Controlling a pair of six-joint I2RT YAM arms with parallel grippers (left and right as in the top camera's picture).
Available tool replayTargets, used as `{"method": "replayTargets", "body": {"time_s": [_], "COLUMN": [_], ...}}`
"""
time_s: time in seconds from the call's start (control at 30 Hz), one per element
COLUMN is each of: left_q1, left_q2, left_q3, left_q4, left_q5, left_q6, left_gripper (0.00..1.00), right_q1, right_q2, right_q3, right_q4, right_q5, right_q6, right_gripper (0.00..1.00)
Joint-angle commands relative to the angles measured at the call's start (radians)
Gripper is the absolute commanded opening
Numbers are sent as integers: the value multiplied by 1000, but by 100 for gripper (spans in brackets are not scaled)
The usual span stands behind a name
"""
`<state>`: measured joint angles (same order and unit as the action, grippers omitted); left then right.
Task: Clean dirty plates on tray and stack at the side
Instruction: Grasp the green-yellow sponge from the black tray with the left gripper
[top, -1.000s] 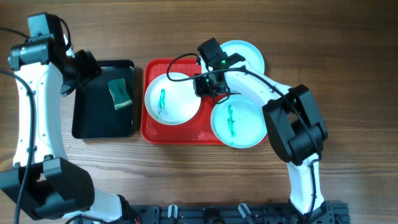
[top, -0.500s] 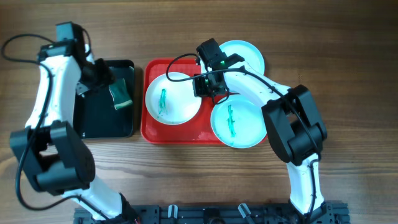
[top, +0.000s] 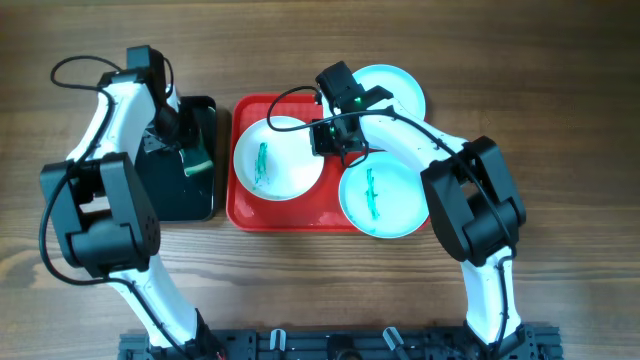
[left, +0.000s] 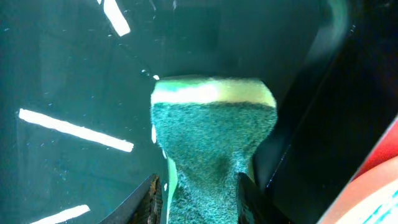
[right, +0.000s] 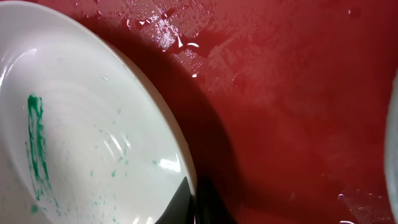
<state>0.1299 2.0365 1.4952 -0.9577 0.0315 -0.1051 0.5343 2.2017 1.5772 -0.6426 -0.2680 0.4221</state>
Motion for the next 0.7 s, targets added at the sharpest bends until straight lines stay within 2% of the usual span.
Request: {"method": "replayTargets", "body": {"time_s": [0.0,0.17,0.53,0.67], "left_q1": [-8,-13,-36,-32], "left_q2": [17,25,42,42], "left_q3": [-5,-5,-58,-87], "left_q4": [17,31,72,103], "left_q5": [23,27,-20,-22], "left_q6": [47,76,76,75], "left_gripper": [36,30,31,24], "right_q1": [2,2,2,2], "right_q2": [40,40,40,40], "right_q3": [-2,-2,-2,-2], "right_q4": [-14,-14,-14,-14], "right_q5": [40,40,43,43], "right_q6": [-3,-3,-5,-12], "right_gripper": [4,4,4,4]}}
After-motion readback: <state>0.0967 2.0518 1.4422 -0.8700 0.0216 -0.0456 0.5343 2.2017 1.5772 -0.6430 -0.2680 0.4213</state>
